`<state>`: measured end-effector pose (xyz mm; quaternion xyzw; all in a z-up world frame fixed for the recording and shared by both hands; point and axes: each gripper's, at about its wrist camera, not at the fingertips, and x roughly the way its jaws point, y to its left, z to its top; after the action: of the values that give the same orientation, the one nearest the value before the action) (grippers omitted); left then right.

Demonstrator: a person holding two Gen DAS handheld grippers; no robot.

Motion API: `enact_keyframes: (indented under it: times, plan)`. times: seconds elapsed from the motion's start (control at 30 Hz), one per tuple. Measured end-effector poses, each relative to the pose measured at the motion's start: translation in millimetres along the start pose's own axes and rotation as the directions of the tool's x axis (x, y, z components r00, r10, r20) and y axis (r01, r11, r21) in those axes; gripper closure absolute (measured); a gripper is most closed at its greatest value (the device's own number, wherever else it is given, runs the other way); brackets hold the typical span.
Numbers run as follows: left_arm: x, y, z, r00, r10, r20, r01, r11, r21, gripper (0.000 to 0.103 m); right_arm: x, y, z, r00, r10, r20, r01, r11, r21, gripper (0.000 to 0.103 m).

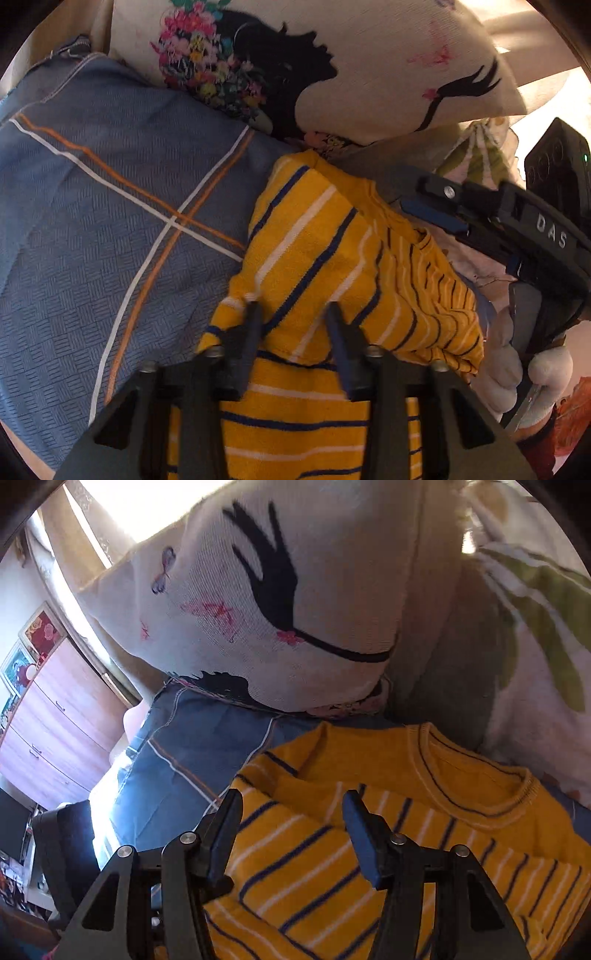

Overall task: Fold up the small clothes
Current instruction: 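Grasp the sweater side with the left tool, fold it inward, release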

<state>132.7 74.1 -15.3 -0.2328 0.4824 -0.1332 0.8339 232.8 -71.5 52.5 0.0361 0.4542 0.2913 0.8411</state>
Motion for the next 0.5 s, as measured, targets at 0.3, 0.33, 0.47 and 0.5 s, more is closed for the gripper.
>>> enact_keyframes:
  times: [0.3, 0.33, 0.47, 0.5]
  plan:
    - [-9, 12, -10, 0.997, 0.005, 0.078, -0.007, 0.999, 0.031, 0.097, 93, -9, 10, 0.987, 0.124, -0.098, -0.113, 0.987, 0.118, 0.056]
    - [-7, 14, -12, 0.997, -0.002, 0.081, 0.000, 0.999, 0.033, 0.097, 93, -6, 12, 0.984, 0.154, -0.093, -0.144, 0.984, 0.107, 0.082]
    - [-5, 21, -12, 0.994, -0.049, 0.100, 0.047, 0.999, 0.023, 0.096, 88, 25, 22, 0.999, 0.046, -0.026, -0.047, 0.998, -0.041, 0.098]
    - [-5, 23, -13, 0.993, -0.061, 0.105, 0.060, 0.998, 0.017, 0.096, 88, 34, 24, 1.000, 0.004, -0.003, -0.004, 0.997, -0.080, 0.098]
